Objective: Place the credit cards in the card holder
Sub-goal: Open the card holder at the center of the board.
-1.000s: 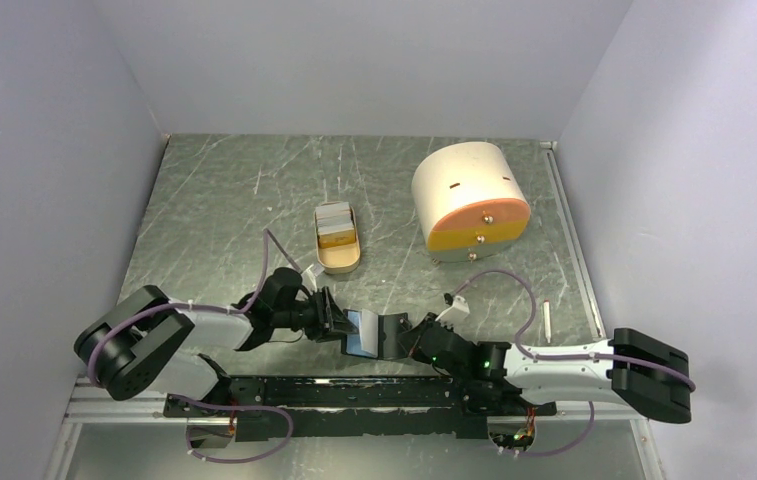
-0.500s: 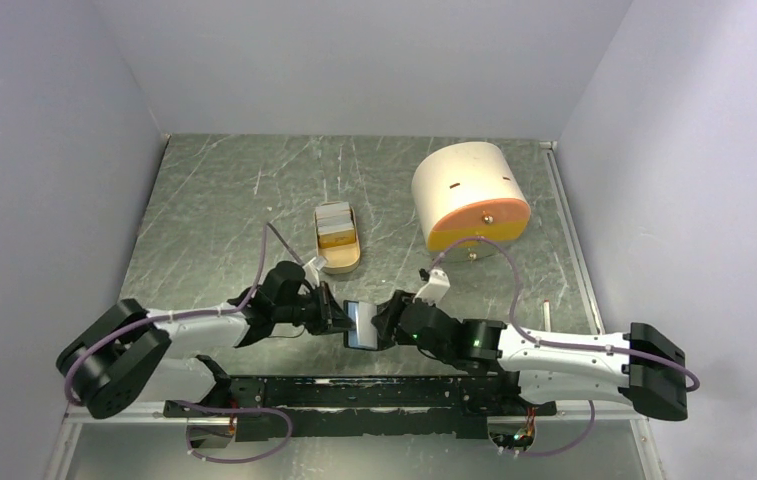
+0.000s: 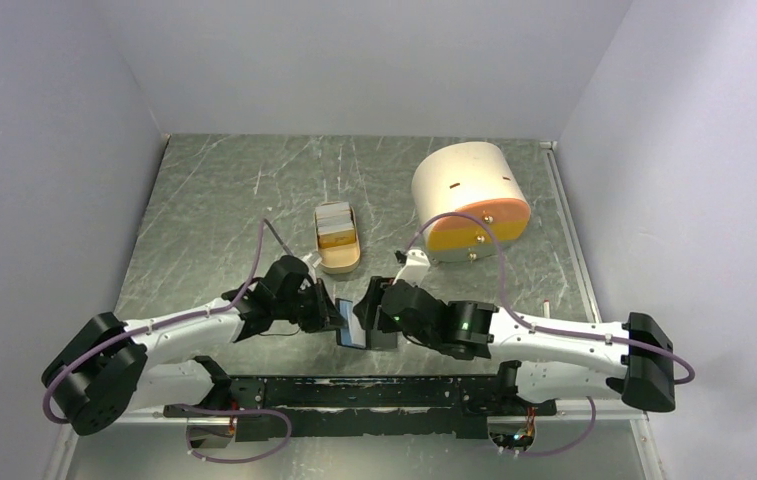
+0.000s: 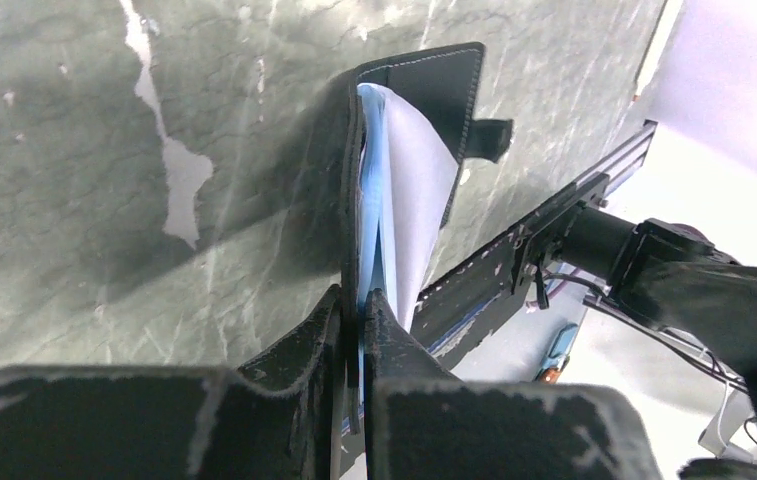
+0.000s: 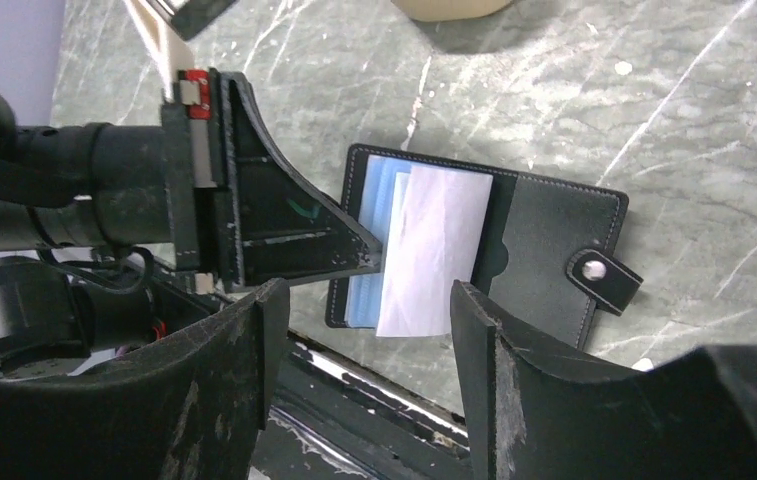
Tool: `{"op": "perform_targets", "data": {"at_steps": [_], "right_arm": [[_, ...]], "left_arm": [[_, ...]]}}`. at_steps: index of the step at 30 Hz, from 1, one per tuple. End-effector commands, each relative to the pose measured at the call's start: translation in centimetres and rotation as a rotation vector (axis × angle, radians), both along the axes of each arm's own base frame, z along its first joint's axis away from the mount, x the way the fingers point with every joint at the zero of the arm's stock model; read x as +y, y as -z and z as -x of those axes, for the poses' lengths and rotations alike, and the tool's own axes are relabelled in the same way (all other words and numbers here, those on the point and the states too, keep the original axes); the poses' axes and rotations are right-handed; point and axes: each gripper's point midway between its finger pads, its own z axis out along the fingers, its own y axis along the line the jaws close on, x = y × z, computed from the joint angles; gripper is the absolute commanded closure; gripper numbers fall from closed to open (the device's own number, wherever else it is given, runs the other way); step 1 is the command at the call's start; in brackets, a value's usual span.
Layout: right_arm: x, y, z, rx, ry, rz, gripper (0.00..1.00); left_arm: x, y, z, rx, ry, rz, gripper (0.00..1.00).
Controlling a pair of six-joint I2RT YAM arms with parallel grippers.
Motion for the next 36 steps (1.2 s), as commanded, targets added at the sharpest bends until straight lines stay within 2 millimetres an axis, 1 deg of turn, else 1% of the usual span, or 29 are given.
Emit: {"op": "perform_targets", "data": {"at_steps": [1,3,6,10,12,13,15,18,20,24,32,36], "right_arm": [[0.1,-0.9,-0.4,-0.030,0.002,0.032,0.37],[0.4,-0.3,-0.5,-0.033,0.000,0.024,0.37],[1.5,0.5,-0.4,-0.027,-0.021,0.008,0.38],[2.3,2.1,-1.0,-0.007,0.010,0.062,0.38],[2.6,3.3,-1.2,0.006,0.020,0.095,0.39],[2.5,4.2,-1.3,0.010,0.028,0.129,0.39],[2.3,5.3,-1.5,0.019,0.045,0.166,0.38],[2.7,6.4,-1.4,0.023,0.025,0.167,0.39],[3.1,6.9,-1.2,0.040,0.006,0.170,0.38],[3.2,7.2,-0.8,0.057,-0.009,0.167,0.37],[2.7,8.3,-0.2,0.086,-0.024,0.206,0.34],[2.6,8.7,0.6,0.117,-0.046,0.200,0.34]], "left_arm": [[0.4,-0.2,0.2,-0.005,-0.003,-0.030,0.91],[0.2,-0.6,0.1,-0.012,0.001,-0.020,0.91],[0.2,-1.0,0.1,-0.022,0.004,-0.019,0.91],[0.3,-1.3,0.1,-0.025,-0.001,-0.007,0.91],[0.3,-1.3,0.3,-0.022,-0.002,0.000,0.91],[0.3,-1.3,0.3,-0.023,0.000,0.000,0.91],[0.3,-1.2,0.4,-0.019,0.003,-0.006,0.91],[0.3,-1.1,0.4,-0.018,0.003,-0.003,0.91],[0.3,-1.1,0.4,-0.017,0.007,-0.003,0.91],[0.3,-1.0,0.4,-0.015,0.007,-0.006,0.91],[0.5,-0.8,0.2,-0.009,-0.009,-0.024,0.91],[0.6,-1.0,0.1,-0.011,-0.023,-0.027,0.91]]}}
